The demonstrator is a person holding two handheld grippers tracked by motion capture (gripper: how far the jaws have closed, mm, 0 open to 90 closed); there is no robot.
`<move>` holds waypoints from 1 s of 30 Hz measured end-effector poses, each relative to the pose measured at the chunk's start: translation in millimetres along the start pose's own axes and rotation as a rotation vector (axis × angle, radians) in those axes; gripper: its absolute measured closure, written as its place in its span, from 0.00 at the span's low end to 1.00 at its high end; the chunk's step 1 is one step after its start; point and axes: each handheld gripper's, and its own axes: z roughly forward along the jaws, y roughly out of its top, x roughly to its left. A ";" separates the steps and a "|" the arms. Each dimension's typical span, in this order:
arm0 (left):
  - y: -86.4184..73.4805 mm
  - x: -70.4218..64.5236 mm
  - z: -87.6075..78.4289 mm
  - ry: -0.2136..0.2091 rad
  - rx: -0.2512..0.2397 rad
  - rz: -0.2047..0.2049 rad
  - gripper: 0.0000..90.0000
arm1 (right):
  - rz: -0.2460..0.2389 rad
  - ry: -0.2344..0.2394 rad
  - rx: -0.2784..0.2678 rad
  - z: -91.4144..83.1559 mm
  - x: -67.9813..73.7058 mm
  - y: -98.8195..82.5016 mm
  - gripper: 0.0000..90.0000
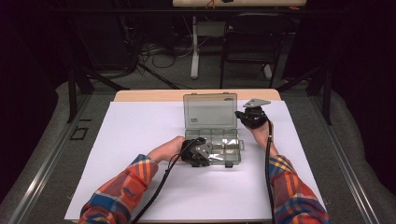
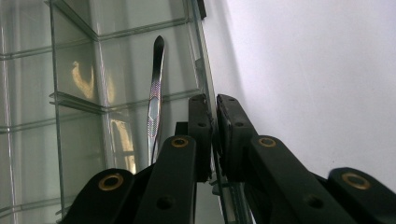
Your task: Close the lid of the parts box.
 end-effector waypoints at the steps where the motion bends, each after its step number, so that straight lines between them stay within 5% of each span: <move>1: 0.2 0.0 -0.1 0.000 0.003 0.000 0.94 | -0.001 0.001 -0.002 -0.5 -0.2 0.0 1.00; 30: -0.4 0.2 -0.9 0.018 -0.018 -0.019 0.92 | 0.008 0.031 -0.050 -13.3 -4.6 0.7 1.00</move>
